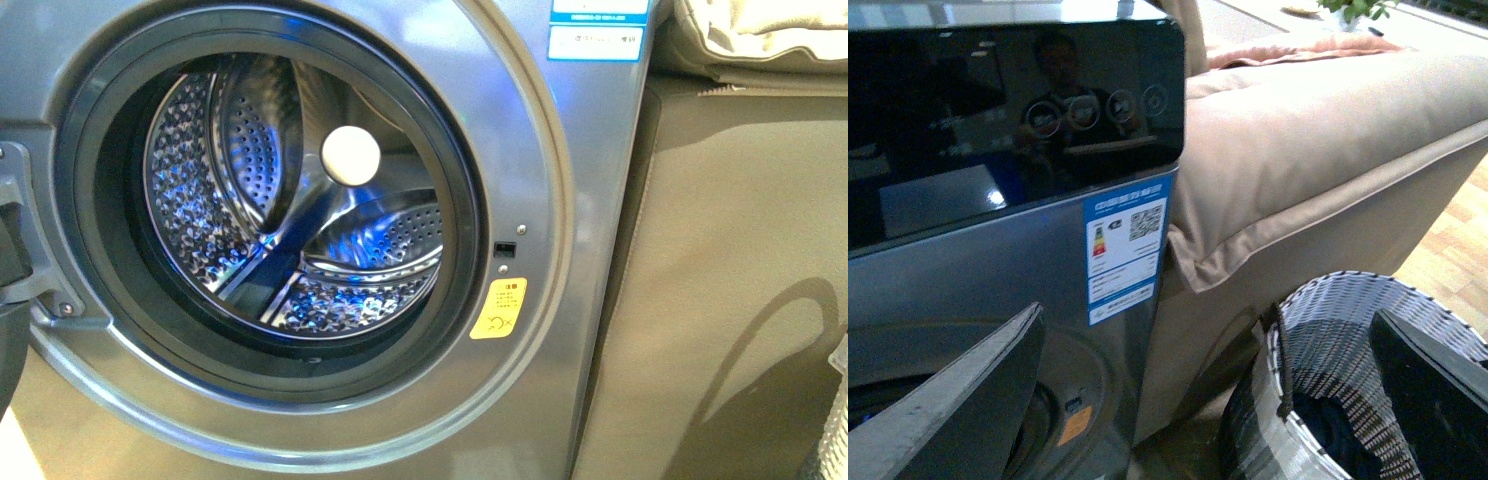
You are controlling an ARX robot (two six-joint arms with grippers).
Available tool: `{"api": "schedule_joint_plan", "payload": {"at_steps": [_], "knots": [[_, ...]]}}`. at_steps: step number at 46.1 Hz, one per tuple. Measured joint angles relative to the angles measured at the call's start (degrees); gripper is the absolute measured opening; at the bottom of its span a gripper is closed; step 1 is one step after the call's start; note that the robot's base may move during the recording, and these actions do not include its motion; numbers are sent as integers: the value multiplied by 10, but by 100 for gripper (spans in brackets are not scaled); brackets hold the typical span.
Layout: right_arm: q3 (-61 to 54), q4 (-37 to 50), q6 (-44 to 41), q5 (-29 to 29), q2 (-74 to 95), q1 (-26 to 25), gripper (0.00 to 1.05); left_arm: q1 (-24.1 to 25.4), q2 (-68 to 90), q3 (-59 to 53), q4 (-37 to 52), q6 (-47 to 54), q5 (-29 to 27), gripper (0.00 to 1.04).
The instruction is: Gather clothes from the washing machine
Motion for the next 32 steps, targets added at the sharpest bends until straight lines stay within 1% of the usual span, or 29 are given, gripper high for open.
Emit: {"api": "schedule_joint_plan", "payload": {"at_steps": [8,14,19,22,27,32], "knots": [[-10,0,0,0,-8,0,2,5,0,0,17,14,-21,98],[-15,1,0,0,-12,0,2,12,0,-11,48,46,-50,98],[-37,4,0,0,-33,0,2,24,-3,-24,76,79,-88,98],[-39,4,0,0,-33,0,2,37,-5,-30,90,96,-111,98],[-39,4,0,0,-34,0,2,66,-13,-38,89,98,-138,98],[-39,4,0,0,-34,0,2,106,-35,-56,85,90,-163,98]]}}
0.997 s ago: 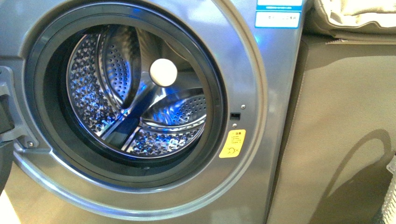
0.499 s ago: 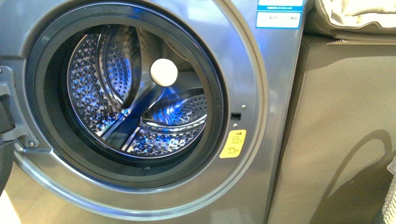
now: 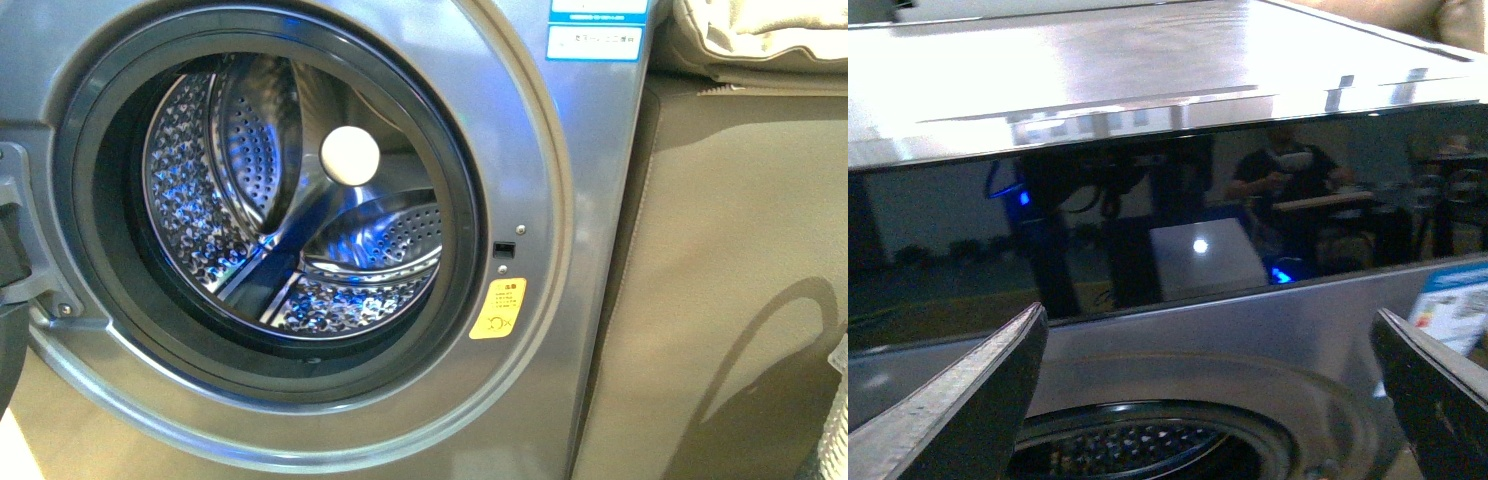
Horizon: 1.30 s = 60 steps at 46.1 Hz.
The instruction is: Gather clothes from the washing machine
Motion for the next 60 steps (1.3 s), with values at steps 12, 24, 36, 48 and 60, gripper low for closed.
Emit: {"api": "schedule_joint_plan", "payload": {"at_steps": [12,24,36,48,60], "knots": [[0,0,0,0,0,0,2,66,-72,-73,-19,-95,-3,93],[0,0,0,0,0,0,2,104,-259,-434,204,-55,37,46],[0,0,0,0,0,0,2,166,-366,-674,300,-51,99,3],[0,0,0,0,0,0,2,207,-443,-793,346,-50,136,4],[0,0,0,0,0,0,2,273,-504,-873,359,-50,205,4]]}}
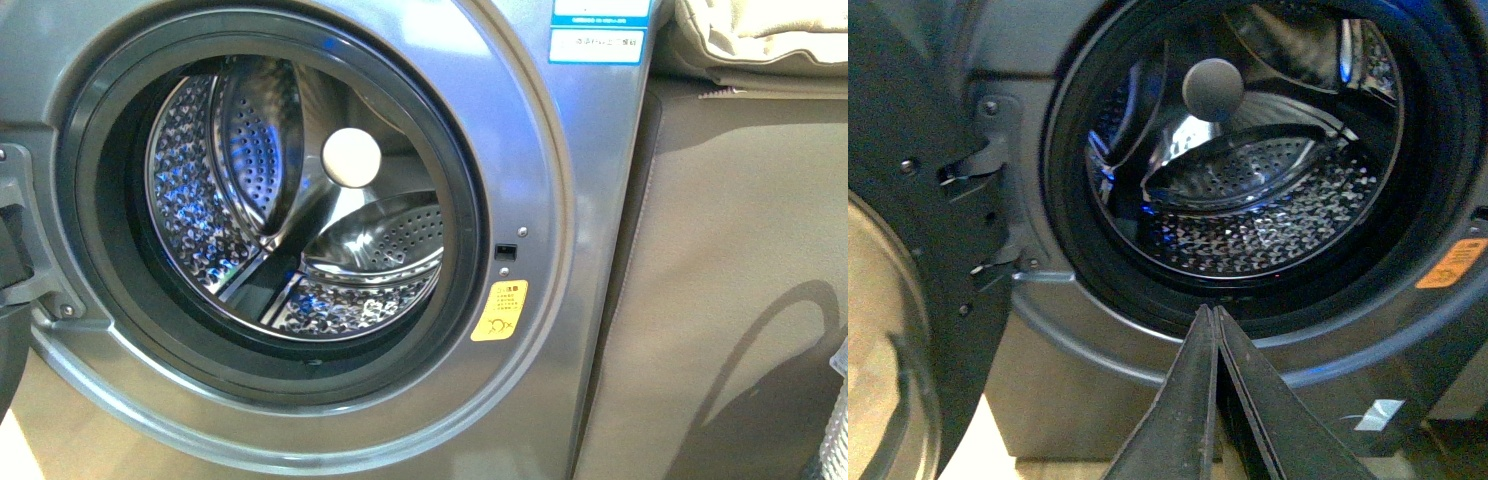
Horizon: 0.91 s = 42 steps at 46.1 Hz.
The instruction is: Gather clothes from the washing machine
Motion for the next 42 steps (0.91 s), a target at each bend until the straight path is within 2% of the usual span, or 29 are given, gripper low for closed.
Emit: {"api": "schedule_joint_plan", "payload": {"at_steps": [4,6,25,30,33,42], "knots": [[0,0,0,0,0,0,2,7,-23,-23,2,0,0,4],[0,0,0,0,0,0,7,7,-33,-30,2,0,1,4],[0,0,-1,0,0,0,75,7,-103,-76,-19,0,2,4],[0,0,0,0,0,0,99,7,-127,-87,-33,0,2,4],[0,0,0,0,0,0,97,7,-139,-91,-41,0,2,4],[0,0,0,0,0,0,97,7,-168,-112,-46,0,3,4]]}}
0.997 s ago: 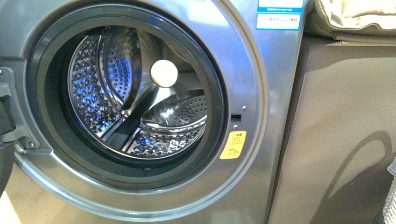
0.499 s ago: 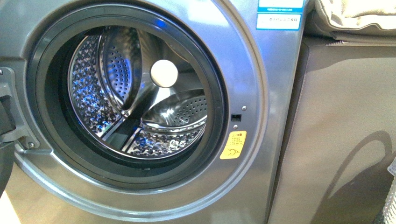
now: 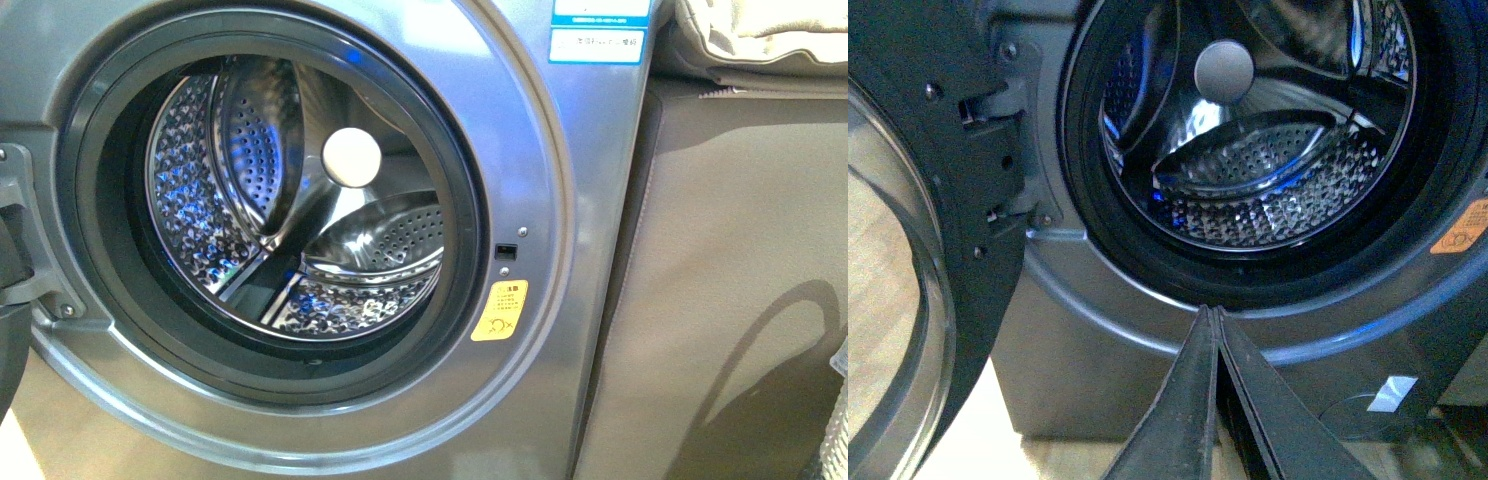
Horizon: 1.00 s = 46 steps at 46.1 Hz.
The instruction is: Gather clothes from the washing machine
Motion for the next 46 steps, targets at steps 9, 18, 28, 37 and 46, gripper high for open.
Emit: {"api": "schedule_joint_plan", "payload": {"at_steps": [9,18,28,37,46], "knots": [[0,0,0,0,0,0,97,0,-77,0,-93,1,-1,4],[0,0,0,0,0,0,97,0,-108,0,-108,1,-1,4],[0,0,0,0,0,0,97,0,-108,0,-108,1,-1,4],[0,0,0,0,0,0,97,0,-108,0,-108,1,-1,4],[0,0,0,0,0,0,97,0,-108,0,-108,1,-1,4]]}}
